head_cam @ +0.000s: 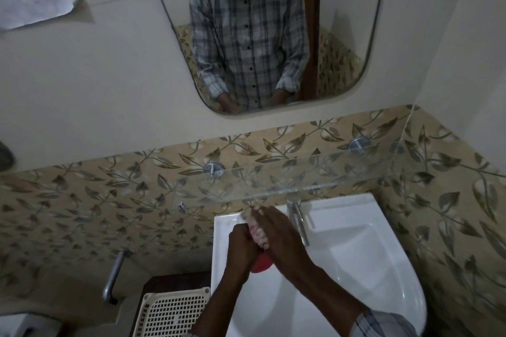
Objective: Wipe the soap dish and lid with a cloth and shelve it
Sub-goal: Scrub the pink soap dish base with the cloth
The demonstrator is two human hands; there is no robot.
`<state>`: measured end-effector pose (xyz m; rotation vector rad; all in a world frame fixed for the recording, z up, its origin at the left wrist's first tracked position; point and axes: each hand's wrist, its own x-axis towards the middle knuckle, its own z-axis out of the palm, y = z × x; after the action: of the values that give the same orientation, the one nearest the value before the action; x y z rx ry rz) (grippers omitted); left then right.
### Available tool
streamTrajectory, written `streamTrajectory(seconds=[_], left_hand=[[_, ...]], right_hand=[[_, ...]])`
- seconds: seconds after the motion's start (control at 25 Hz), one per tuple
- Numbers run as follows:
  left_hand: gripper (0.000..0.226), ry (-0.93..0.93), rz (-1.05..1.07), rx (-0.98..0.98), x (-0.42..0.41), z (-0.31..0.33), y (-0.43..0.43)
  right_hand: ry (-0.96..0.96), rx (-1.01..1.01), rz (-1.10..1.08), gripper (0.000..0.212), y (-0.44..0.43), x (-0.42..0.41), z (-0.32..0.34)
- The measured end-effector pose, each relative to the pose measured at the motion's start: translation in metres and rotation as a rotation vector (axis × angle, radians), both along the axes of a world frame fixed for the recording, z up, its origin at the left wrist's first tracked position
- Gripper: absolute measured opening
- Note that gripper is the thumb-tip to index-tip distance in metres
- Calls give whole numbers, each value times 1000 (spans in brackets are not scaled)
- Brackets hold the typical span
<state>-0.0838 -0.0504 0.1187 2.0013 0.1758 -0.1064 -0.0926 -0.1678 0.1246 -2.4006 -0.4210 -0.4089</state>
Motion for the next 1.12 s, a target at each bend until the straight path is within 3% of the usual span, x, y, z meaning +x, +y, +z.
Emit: streamTrajectory(seconds=[0.04, 0.08, 0.2, 0.4, 0.56, 0.6, 0.72, 0.76, 0.84, 0.92, 1.0, 1.08, 1.12], left_hand=[[20, -53, 23, 8, -2, -2, -2], [23, -94, 57, -8, -3, -5, -2], [12, -124, 216, -149, -10, -3, -6], [7, -153, 173, -268, -7, -5, -7], [9, -129, 420, -498, -7, -7, -12], [9, -111, 453, -540, -12, -8, -14], [58, -176, 447, -349, -12, -5, -1], [61, -198, 379, -250, -6, -6, 8], [35, -143, 204, -178, 2, -1, 16], [22, -129, 200, -262, -3, 1, 12], [20, -125, 339, -393, -7, -4, 7], [12, -51, 371, -574, -6, -8, 4], [15, 23, 357, -594, -5, -10, 5]], right_hand=[[-76, 32, 0, 45, 2, -1, -6], [-33, 164, -41, 39, 2, 0, -9], [320, 447, -228, 28, 2, -3, -17], [273, 476, -214, 41, 4, -3, -13], [558, 624, -356, 27, 1, -7, -23], [572, 606, -365, 27, 0, -6, -25], [476, 394, -292, 29, -3, 0, -19], [442, 285, -246, 34, -5, 2, -19], [398, 175, -230, 44, -9, 7, -22], [423, 323, -326, 36, -4, 3, -25], [547, 638, -483, 22, 7, -5, -27], [658, 907, -556, 24, 9, -5, -28], [677, 946, -570, 27, 5, -2, -27]])
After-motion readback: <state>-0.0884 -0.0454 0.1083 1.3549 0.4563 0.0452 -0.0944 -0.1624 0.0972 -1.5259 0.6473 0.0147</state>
